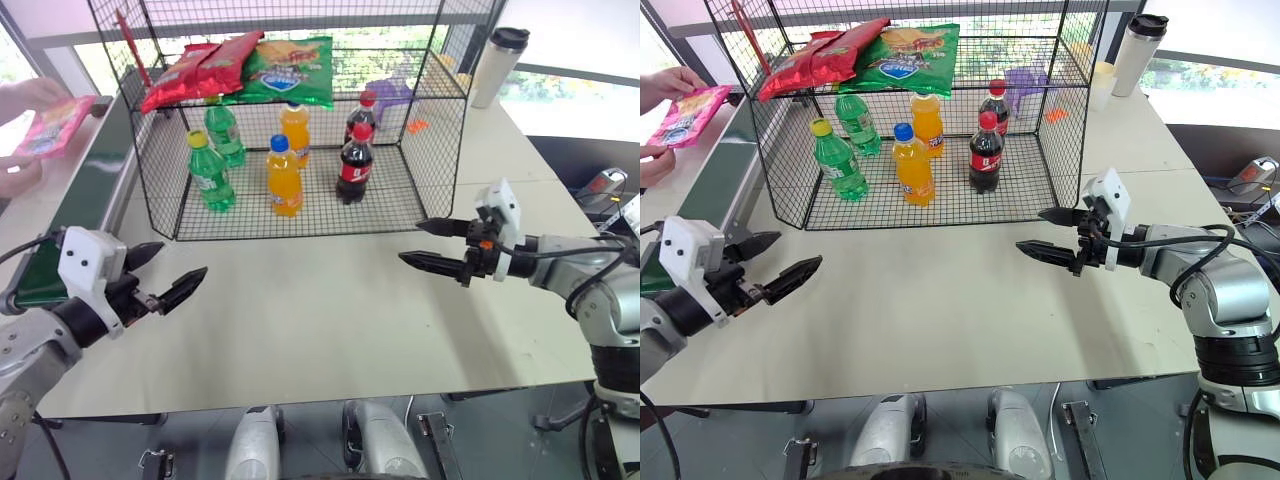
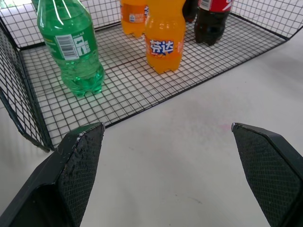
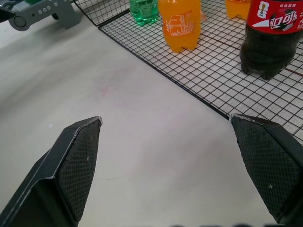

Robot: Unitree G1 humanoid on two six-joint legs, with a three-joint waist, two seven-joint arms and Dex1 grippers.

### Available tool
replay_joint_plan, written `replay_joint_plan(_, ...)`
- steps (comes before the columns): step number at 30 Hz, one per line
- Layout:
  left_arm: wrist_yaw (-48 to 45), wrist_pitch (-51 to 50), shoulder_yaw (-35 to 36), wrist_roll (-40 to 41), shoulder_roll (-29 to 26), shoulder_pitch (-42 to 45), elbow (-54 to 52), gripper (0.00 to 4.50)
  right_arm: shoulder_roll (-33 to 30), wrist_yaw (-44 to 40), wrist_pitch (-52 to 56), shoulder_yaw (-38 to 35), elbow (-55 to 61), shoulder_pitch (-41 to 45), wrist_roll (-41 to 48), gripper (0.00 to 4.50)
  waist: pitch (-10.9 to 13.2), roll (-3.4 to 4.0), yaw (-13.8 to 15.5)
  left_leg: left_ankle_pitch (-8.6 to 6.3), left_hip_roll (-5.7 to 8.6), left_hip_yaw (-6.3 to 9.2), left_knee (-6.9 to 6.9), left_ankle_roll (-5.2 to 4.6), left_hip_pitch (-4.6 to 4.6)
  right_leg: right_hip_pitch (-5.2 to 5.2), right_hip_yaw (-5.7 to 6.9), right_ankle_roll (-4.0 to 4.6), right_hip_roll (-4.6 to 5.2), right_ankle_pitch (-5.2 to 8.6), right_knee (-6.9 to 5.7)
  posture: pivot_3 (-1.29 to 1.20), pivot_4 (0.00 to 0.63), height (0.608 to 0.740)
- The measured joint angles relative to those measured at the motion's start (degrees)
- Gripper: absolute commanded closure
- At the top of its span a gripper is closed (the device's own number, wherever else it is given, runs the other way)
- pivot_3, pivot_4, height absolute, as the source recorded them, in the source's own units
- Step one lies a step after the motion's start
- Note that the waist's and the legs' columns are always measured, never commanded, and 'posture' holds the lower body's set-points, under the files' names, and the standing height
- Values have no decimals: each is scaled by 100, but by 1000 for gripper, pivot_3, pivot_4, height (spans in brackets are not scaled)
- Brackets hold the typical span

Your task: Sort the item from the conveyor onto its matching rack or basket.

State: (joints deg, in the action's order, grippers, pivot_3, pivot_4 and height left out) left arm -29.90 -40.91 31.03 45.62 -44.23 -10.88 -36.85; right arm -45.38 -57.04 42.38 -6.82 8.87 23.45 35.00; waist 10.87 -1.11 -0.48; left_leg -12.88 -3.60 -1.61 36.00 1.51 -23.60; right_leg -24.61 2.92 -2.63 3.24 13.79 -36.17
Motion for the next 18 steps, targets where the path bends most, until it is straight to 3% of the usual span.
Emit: replay_joint_plan(18, 120, -19, 16, 30, 154, -121, -87, 40, 168, 102, -31, 94, -10, 51, -49, 0, 0, 0, 4, 0, 0, -1, 1, 0, 0, 1, 0, 9, -1, -6, 0, 0, 150, 740)
